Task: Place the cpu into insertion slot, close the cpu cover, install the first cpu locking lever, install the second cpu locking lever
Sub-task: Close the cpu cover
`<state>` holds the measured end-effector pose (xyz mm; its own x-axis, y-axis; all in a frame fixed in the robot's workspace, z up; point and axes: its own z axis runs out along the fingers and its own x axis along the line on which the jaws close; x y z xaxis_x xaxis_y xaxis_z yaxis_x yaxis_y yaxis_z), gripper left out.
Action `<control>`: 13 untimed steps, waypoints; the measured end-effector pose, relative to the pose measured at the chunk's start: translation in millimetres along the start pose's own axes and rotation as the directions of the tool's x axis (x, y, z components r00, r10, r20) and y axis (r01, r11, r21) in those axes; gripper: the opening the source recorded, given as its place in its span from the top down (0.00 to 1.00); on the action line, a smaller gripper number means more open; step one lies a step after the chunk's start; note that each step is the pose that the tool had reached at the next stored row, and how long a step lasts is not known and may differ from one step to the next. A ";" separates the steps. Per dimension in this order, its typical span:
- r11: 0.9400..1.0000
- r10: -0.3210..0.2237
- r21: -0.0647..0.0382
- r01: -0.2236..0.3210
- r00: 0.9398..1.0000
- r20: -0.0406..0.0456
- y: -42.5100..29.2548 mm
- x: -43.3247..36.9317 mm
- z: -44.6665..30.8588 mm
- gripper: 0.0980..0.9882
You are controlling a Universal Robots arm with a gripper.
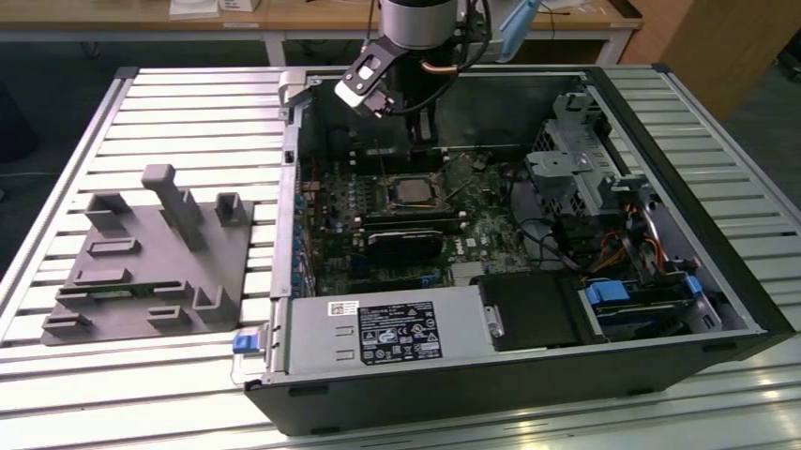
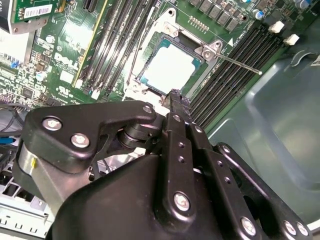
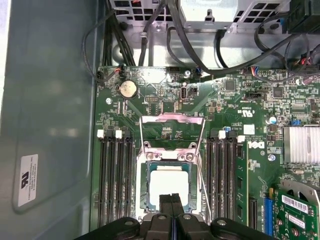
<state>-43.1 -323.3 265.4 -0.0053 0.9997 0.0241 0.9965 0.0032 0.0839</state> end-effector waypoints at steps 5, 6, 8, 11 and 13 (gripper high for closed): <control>1.000 0.000 0.000 0.000 1.000 0.000 0.0 0.0 -0.1 0.99; 1.000 0.000 0.000 0.000 1.000 0.000 0.0 0.0 -0.1 0.99; 1.000 0.000 0.000 0.000 1.000 0.000 0.4 0.0 -0.1 0.99; 1.000 0.000 0.000 0.000 1.000 0.000 2.1 0.0 0.0 0.99; 1.000 0.000 0.000 0.000 1.000 0.000 3.5 0.0 0.1 0.99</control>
<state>-39.6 -323.3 265.5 -0.0052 0.9997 0.0240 0.9965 0.0032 0.0838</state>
